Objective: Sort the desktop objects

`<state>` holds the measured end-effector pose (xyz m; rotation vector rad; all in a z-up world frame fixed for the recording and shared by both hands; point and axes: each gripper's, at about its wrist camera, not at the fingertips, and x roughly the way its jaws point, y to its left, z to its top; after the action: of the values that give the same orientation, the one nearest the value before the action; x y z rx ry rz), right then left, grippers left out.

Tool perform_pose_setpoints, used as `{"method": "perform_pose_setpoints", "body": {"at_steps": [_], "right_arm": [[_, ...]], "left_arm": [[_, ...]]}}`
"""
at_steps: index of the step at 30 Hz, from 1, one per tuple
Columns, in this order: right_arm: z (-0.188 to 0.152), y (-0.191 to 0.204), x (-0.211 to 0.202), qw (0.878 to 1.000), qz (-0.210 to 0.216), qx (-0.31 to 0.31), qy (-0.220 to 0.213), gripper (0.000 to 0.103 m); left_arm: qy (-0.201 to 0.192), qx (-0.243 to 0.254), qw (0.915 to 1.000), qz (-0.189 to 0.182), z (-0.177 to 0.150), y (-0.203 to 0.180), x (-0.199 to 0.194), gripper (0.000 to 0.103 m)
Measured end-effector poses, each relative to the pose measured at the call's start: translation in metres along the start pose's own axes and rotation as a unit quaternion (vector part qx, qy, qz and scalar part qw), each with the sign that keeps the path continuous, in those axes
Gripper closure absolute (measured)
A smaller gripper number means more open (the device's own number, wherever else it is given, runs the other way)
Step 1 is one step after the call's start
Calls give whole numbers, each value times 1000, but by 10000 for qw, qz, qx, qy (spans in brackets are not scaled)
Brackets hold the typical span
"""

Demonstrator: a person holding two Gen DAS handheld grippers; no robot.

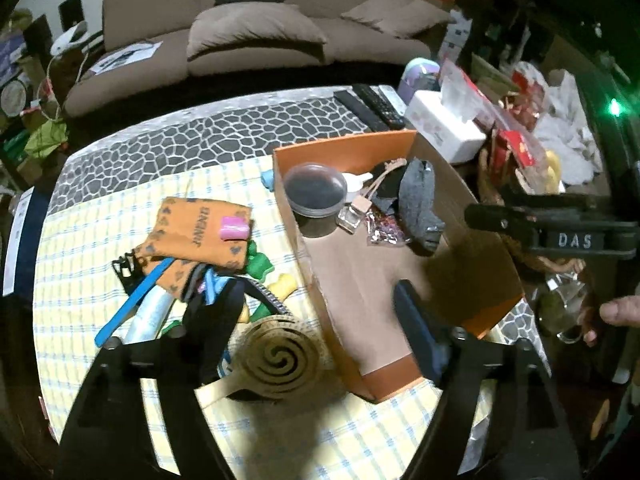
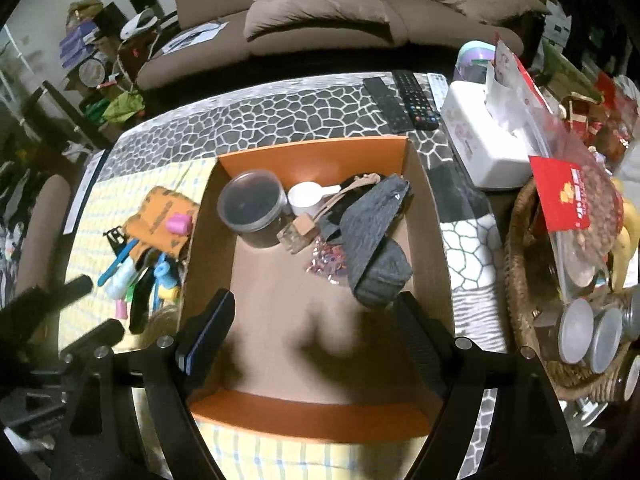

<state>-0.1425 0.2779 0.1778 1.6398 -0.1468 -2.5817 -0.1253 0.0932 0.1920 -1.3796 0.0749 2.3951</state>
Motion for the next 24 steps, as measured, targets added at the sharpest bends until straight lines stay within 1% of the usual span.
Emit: {"method": "perform_pose_setpoints", "body": {"at_steps": [4, 5, 6, 11, 14, 18, 21, 24], "right_arm": [[-14, 7, -6, 9999, -27, -121, 6, 15], [-18, 9, -7, 9999, -27, -157, -13, 14], [-22, 11, -8, 9998, -9, -179, -22, 13], [-44, 20, -6, 9998, 49, -199, 43, 10], [-55, 25, -10, 9998, 54, -209, -12, 4], [-66, 35, -18, 9993, 30, -328, -171, 3], [-75, 42, -20, 9993, 53, -297, -227, 2], [-83, 51, -20, 9992, 58, -275, -275, 0]], "left_arm": [[-63, -105, 9999, -25, -5, 7, -12, 10], [-58, -114, 9999, -17, -8, 8, -14, 5], [-56, -117, 9999, -17, -10, 9, -16, 1], [-21, -112, 9999, 29, -25, 11, -27, 0], [-19, -99, 9999, 11, -37, 13, -34, 0], [-1, -162, 9999, 0, -56, 21, -40, 0], [-16, -215, 9998, 1, -68, 29, -43, 0], [-33, -198, 9997, 113, -78, 36, -47, 0]]}}
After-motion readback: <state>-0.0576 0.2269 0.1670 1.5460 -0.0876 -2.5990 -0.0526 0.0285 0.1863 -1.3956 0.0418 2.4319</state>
